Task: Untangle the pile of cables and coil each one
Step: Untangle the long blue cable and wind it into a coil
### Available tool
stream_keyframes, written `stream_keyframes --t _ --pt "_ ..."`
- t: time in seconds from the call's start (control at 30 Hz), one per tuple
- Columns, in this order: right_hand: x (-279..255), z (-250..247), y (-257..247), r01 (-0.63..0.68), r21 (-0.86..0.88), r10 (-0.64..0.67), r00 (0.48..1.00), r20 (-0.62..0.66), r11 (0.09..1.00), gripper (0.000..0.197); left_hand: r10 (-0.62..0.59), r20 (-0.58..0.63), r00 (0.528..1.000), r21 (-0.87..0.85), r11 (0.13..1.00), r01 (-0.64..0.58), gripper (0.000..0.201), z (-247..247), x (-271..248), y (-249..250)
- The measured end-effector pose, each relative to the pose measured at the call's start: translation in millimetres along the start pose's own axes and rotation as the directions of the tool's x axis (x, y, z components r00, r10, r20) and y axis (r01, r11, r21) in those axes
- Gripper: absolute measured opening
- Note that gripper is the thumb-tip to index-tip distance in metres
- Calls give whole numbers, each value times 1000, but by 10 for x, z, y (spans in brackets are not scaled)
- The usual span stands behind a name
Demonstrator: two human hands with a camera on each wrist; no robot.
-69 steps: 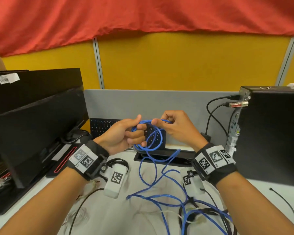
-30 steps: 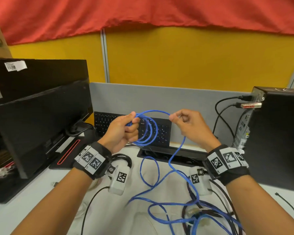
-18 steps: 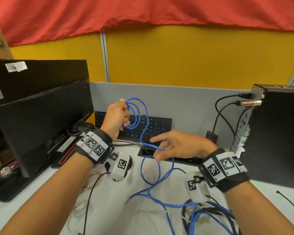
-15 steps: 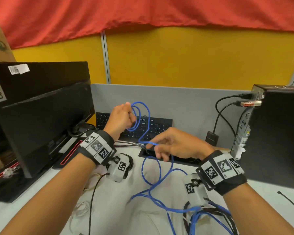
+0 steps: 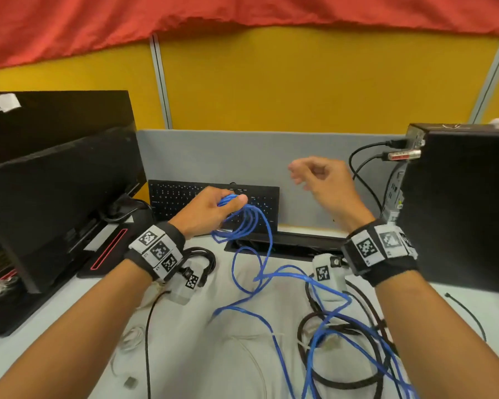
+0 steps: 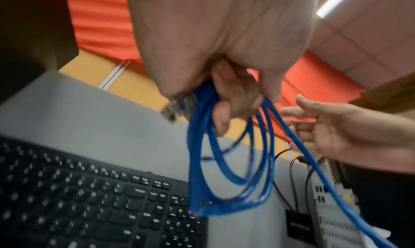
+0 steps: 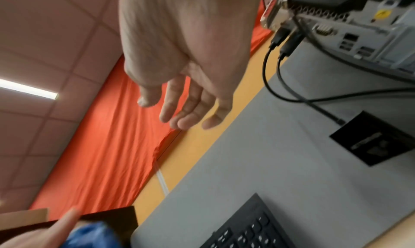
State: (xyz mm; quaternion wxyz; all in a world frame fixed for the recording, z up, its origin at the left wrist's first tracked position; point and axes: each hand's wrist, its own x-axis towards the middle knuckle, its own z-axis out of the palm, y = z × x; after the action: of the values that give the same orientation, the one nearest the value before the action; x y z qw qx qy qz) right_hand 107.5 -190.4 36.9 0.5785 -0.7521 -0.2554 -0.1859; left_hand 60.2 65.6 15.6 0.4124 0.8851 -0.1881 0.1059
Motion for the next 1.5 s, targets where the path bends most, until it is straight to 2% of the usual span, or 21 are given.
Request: stream_keyframes --t 0.07,0.17,0.3,0.37,0.43,0.5,0.53,0.57,0.63,0.7,0.73,0.77,0.83,0.9,0.97,1.03,1.13,1.2,1.3,1.43,1.5 --pt "30 -105 23 56 -1 -56 986 -159 998 25 33 156 987 103 993 -49 45 2 -23 -11" --pt "31 -150 10 148 -43 -154 953 -261 988 35 31 363 931 233 965 -123 45 85 -45 26" --pt "57 -249 -109 248 -155 -289 884 -368 956 37 40 375 926 356 916 -184 41 116 10 93" --pt "47 -295 -205 264 -173 -310 882 -355 949 39 54 307 950 462 864 -199 43 115 49 93" --pt "-11 -309 -290 276 -123 -297 929 -219 953 41 63 151 987 563 815 -138 47 112 104 62" --pt "-107 -303 -368 208 -31 -207 978 40 978 41 42 -28 999 550 835 -20 51 98 177 0" --pt "-156 -293 -398 145 -44 -134 971 199 988 41 23 -104 994 506 862 33 54 96 215 -35" --pt "-201 -279 -414 107 -123 -58 934 353 987 38 -1 -171 985 461 884 81 56 97 249 -69" --pt "-305 -233 -399 102 -292 98 796 598 951 37 -56 -290 955 364 917 164 58 103 303 -152" --pt "-405 -180 -350 106 -330 179 668 723 938 45 -140 -394 908 233 941 246 57 108 337 -253" --pt "-446 -146 -316 100 -296 166 640 750 950 40 -186 -427 885 162 947 277 56 111 339 -300" --pt "-477 -103 -281 91 -245 129 647 751 965 31 -222 -444 868 103 950 296 54 118 339 -350" --pt "-498 -25 -197 100 -217 68 756 651 971 24 -263 -420 869 -1 957 289 52 165 317 -404" --pt "-469 65 -136 166 -321 26 855 519 932 24 -305 -321 896 -186 949 256 50 250 272 -386" --pt "-440 171 -109 197 -326 -38 899 437 925 14 -292 -163 942 -335 915 225 46 333 221 -323" --pt "-400 271 -71 198 -230 -106 927 361 953 11 -203 -21 979 -352 918 183 47 409 170 -246" --pt "-314 383 -15 124 -34 -118 981 157 992 11 -80 26 996 -458 885 83 39 508 111 -144" --pt "-234 402 22 75 41 -76 997 15 996 10 -43 -12 999 -563 826 29 39 555 92 -128" --pt "-105 370 82 44 7 -43 990 -136 999 15 -27 -29 999 -646 763 1 35 608 94 -206" --pt "-36 447 135 37 -168 -70 978 -195 985 34 -84 -84 993 -736 677 -5 43 653 123 -269" --pt "-34 507 156 56 -233 -111 967 -230 971 43 -85 -59 995 -800 600 4 48 650 149 -248"
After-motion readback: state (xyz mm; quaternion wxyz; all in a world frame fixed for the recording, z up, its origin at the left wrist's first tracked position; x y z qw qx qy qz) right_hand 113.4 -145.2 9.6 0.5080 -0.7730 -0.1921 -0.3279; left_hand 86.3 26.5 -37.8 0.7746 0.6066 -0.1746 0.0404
